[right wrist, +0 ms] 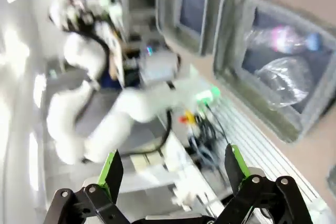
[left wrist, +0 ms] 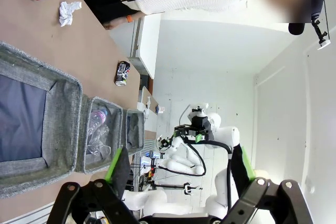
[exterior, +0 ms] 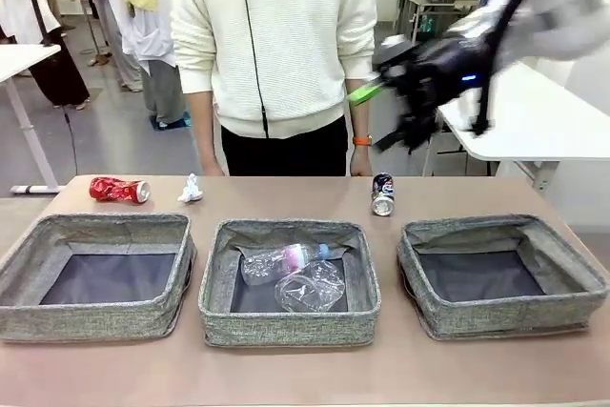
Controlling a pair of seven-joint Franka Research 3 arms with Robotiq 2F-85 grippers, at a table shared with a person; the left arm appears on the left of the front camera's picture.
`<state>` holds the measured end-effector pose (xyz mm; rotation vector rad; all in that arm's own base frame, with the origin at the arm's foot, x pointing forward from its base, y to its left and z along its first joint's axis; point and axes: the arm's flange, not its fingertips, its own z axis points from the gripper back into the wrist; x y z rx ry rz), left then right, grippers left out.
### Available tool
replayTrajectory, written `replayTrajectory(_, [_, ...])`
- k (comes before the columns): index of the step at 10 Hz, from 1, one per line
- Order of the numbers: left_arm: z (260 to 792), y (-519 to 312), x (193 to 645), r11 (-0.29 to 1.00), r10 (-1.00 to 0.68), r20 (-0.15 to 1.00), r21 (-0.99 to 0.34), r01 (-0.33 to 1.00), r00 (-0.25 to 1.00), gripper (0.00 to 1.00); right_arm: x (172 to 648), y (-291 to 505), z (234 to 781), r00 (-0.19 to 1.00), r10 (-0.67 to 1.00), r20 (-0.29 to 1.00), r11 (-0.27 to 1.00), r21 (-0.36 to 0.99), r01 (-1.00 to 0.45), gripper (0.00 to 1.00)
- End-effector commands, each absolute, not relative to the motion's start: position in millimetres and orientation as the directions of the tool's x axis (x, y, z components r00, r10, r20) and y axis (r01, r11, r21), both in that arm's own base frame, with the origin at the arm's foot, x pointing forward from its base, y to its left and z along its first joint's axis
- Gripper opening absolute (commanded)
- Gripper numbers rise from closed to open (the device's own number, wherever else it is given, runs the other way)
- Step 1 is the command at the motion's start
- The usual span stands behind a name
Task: Sort the waste into the appropriate baskets.
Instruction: Place the picked waste into the Fabric basket indicated by the person.
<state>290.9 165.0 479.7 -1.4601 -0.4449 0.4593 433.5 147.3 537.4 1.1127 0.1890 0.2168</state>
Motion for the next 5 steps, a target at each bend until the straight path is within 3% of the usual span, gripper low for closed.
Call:
replayTrajectory(1, [483,165,288,0.06,0.54,0.0,-0.997,-0.038,0.841,1.0,388,81,544,0.994,-0.098,0.041,0.417,0.909,0.004,1.0])
replayTrajectory(3, [483,165,288,0.06,0.54,0.0,-0.997,-0.038,0.841,1.0,353,-10,531,0.971,-0.223,0.091,0.237,0.971,-0.037,1.0])
replayTrajectory(5, [483,165,288,0.06,0.54,0.0,-0.997,-0.038,0.841,1.0,317,-79,493,0.899,-0.436,0.032,0.161,0.986,0.043,1.0])
